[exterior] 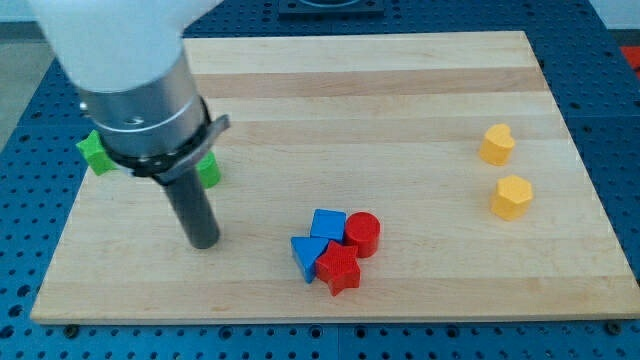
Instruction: Move the green star up a bit
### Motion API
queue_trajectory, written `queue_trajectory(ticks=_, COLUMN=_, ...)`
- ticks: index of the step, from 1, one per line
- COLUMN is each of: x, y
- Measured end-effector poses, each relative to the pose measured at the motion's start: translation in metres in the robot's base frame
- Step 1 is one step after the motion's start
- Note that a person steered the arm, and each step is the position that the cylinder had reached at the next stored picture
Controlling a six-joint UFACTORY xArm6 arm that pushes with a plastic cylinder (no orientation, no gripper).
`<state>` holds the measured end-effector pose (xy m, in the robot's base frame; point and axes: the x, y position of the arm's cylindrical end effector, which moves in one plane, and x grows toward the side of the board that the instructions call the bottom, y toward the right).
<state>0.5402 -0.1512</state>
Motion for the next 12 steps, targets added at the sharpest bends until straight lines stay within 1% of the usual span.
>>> queue_trajectory(ticks=1, x=-0.006, y=-0.038)
queue_trajectory(ticks=3, x=-0.023, y=-0.131)
queue_trajectory(ticks=4, x=-0.031, y=-0.154)
queue_trajectory(ticks=7, x=-0.036, y=-0.154)
queue_trajectory(ticks=8, x=-0.063, y=-0.154)
queue_trajectory(ticks=9, x=-0.079, y=-0.154)
queue_trajectory(ticks=11, x=-0.091, y=-0.154)
queue_trajectory(ticks=12, x=-0.130, y=-0.154)
